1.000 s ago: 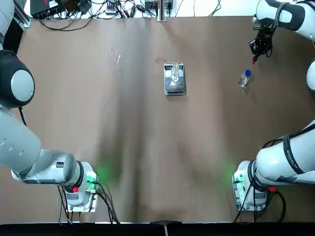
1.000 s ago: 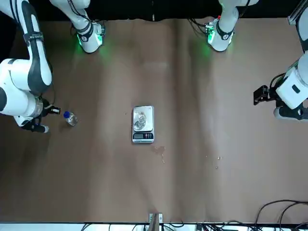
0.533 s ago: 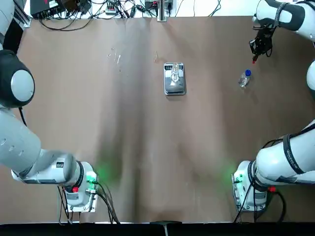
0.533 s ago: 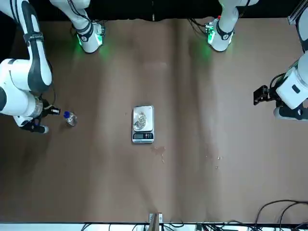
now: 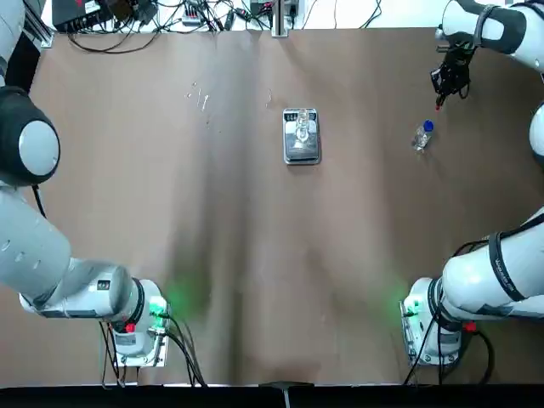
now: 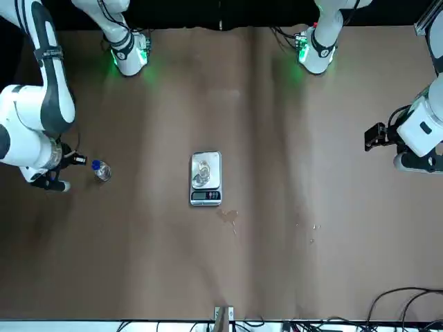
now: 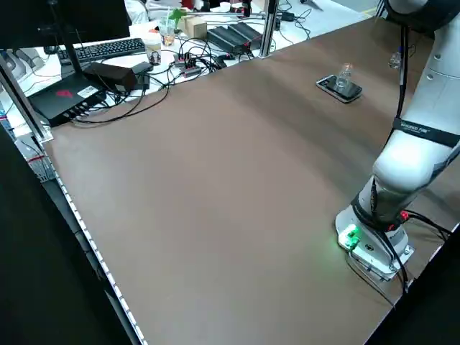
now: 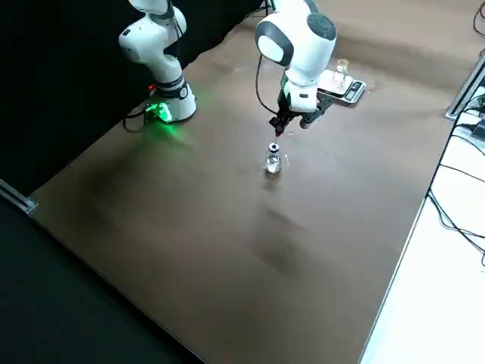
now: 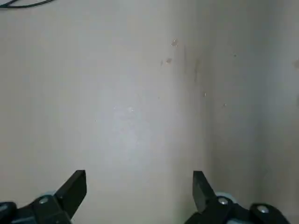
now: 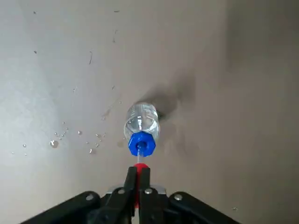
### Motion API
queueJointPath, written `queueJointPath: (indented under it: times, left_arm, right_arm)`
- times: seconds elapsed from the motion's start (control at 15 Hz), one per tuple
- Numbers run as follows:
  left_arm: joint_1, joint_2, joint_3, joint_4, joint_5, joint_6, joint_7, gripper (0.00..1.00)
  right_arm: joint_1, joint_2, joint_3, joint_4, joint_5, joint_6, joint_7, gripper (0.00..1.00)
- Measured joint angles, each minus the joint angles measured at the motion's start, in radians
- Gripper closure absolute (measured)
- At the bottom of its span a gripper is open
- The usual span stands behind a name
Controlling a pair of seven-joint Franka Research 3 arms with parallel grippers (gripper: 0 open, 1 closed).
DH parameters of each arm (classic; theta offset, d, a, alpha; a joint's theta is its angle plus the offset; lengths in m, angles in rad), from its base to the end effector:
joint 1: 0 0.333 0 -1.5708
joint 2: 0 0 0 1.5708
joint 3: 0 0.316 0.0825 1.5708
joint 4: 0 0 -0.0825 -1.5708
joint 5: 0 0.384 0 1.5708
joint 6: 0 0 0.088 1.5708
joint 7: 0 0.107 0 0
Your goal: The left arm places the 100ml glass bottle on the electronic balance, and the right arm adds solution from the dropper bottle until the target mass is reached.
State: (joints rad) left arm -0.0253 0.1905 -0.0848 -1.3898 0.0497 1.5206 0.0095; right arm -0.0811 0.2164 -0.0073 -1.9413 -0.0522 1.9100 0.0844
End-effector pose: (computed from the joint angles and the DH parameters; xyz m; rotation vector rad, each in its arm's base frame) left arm 0.6044 -0.0561 0.5949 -3.0984 0.1823 0.0889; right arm 0.5704 -0.0542 0.3547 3.0615 -0.2290 -0.3823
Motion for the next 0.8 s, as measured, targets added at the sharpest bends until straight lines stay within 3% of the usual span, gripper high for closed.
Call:
queueJointPath:
  times: [0.6,0.8]
  left_arm:
    - [0.000,0.000,0.000,0.000,0.000,0.000,0.000,0.00]
    - [0.000,0.000,0.000,0.000,0.000,0.000,0.000,0.00]
  right_arm:
    - [0.000,0.002,0.000,-0.018,0.000,0.009,-0.004,0.95]
    - [0.000,0.005,0.000,-0.019,0.000,0.009,-0.005,0.90]
